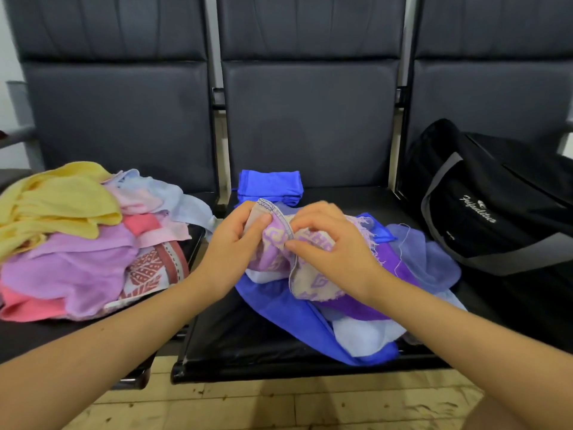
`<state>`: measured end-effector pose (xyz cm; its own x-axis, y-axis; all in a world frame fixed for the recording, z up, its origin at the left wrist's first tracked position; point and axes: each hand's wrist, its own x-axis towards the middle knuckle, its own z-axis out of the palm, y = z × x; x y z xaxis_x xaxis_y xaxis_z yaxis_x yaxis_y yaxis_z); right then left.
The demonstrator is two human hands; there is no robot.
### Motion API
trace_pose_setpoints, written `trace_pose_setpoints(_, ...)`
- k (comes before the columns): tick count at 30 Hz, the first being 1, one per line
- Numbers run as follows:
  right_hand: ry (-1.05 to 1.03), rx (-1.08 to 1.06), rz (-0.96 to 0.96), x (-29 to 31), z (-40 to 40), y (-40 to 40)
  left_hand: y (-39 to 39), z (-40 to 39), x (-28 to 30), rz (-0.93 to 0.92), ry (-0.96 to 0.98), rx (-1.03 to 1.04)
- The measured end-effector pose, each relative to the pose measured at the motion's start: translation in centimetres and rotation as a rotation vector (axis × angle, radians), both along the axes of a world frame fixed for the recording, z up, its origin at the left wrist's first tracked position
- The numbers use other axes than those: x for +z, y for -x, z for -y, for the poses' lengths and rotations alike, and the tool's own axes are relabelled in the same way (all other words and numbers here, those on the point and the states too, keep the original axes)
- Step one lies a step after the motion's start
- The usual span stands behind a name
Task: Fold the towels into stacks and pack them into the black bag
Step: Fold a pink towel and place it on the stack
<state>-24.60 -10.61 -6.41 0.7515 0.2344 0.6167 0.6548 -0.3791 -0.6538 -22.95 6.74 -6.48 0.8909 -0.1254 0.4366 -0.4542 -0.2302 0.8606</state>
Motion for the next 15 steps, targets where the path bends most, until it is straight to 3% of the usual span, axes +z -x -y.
trace_pose_setpoints(3,-0.029,-0.044,0.057,1.2,0.3,-0.5,-0.3,0.5,0.1,-0.003,0.038,-0.004)
trace_pose_setpoints(7,-0.092,0.076,-0.245,1.6,0.2,-0.5,-0.5,0.7,-0.1,-0.012,0.065,-0.002)
trace_pose_setpoints(11,-0.123,0.144,-0.341,1.0,0.1,-0.2,-0.9,0.5,-0.4,-0.032,0.086,0.028)
trace_pose_setpoints(15,0.156,0.113,-0.445,-0.1,0.0,-0.3,-1.1,0.6,-0.4,0.001,0.063,0.086)
